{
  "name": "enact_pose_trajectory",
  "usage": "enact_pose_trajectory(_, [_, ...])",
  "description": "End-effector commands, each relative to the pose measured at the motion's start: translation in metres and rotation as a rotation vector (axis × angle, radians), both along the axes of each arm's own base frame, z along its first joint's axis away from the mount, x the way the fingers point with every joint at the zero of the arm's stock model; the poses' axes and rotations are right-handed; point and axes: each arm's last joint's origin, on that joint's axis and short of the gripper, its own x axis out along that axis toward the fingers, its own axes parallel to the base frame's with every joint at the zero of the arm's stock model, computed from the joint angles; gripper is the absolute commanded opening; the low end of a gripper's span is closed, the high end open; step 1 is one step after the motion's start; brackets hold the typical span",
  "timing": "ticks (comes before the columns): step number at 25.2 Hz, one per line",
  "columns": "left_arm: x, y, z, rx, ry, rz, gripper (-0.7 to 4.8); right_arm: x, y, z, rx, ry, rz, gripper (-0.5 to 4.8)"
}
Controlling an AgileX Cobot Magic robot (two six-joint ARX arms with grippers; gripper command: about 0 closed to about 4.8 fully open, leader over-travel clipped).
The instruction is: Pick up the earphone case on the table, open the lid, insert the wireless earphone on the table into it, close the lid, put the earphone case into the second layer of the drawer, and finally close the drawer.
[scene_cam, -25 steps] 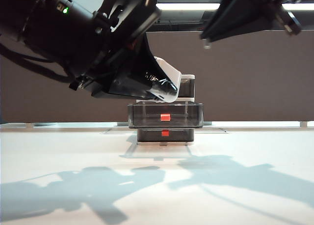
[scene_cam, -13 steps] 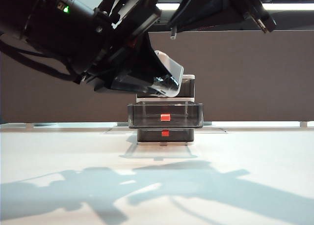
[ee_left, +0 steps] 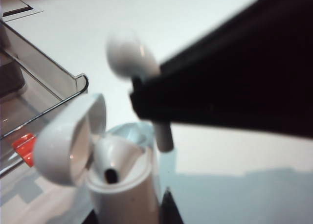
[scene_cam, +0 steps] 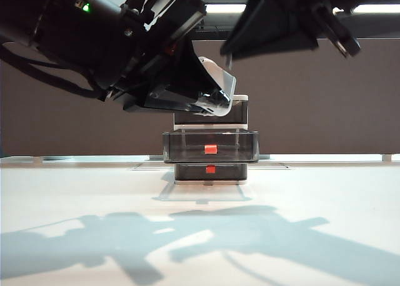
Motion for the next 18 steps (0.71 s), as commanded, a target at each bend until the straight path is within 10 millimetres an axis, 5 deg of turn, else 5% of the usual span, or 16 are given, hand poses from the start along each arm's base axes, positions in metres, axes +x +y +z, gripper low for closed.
enact_pose_trajectory(1, [0.0003,-0.001,0.0036,-0.017,-0.017,-0.006,-0.06,0.0002,0.001,0.005,0.036,-0.03,0.0,-0.01])
enact_pose_trajectory(18, [0.0004,-0.0011,0.0041,0.029,-0.098,-0.035,-0.06,0.0027,0.0013,0.0054,0.021,-0.073,-0.015,-0.01])
